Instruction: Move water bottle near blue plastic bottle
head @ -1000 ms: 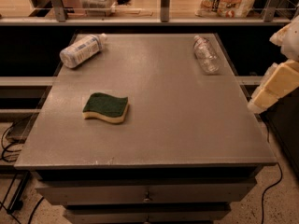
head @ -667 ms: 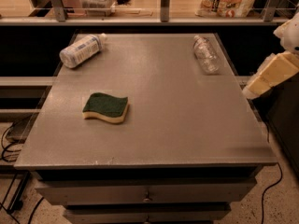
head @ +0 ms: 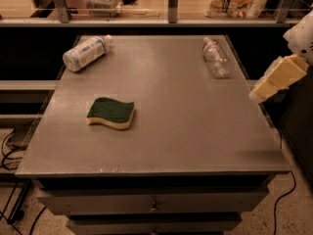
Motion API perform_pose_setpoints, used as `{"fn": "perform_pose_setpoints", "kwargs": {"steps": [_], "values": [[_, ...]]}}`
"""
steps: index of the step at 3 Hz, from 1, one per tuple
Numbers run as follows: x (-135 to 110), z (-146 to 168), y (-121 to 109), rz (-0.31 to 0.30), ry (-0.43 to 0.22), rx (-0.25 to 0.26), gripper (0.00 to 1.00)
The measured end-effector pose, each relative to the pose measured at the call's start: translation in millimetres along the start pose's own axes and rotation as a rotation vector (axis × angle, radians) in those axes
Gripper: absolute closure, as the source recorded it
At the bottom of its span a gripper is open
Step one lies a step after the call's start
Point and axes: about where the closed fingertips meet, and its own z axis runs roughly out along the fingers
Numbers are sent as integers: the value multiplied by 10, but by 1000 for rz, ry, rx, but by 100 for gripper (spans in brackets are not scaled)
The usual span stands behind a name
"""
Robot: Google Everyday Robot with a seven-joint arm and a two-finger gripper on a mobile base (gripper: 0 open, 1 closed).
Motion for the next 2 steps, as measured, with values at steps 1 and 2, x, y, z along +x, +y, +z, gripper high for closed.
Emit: {"fn": "perform_pose_setpoints", "kwargs": {"steps": [1,2], "values": [[-156,284,-48,50,-58,-29,0],[-393,613,-162,79,-124,-23,0]]}}
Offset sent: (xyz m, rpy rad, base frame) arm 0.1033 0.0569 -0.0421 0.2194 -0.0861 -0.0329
